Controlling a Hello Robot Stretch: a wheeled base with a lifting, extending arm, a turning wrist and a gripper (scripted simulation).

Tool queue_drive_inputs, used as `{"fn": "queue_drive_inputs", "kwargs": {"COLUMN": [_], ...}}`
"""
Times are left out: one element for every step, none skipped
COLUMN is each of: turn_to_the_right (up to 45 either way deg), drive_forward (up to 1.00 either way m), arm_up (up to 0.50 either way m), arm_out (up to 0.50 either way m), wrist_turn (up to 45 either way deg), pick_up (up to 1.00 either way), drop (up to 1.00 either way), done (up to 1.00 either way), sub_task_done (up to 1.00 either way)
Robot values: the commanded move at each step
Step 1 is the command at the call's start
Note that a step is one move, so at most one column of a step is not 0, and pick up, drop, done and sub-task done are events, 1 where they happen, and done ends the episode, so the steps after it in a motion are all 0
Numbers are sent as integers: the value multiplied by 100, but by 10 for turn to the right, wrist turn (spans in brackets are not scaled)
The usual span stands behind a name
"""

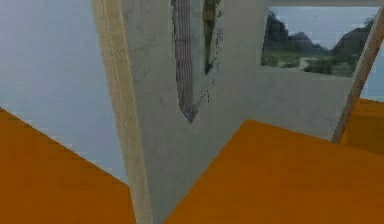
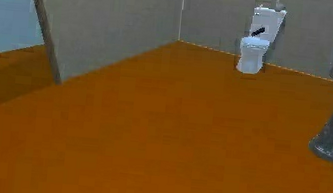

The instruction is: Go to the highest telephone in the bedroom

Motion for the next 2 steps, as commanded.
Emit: {"fn": "queue_drive_inputs", "kwargs": {"turn_to_the_right": [-420, 0], "drive_forward": [0, 100], "arm_up": [0, 0], "arm_out": [0, 0], "wrist_turn": [0, 0], "pick_up": [0, 0], "drop": [0, 0], "done": [0, 0], "sub_task_done": [0, 0]}}
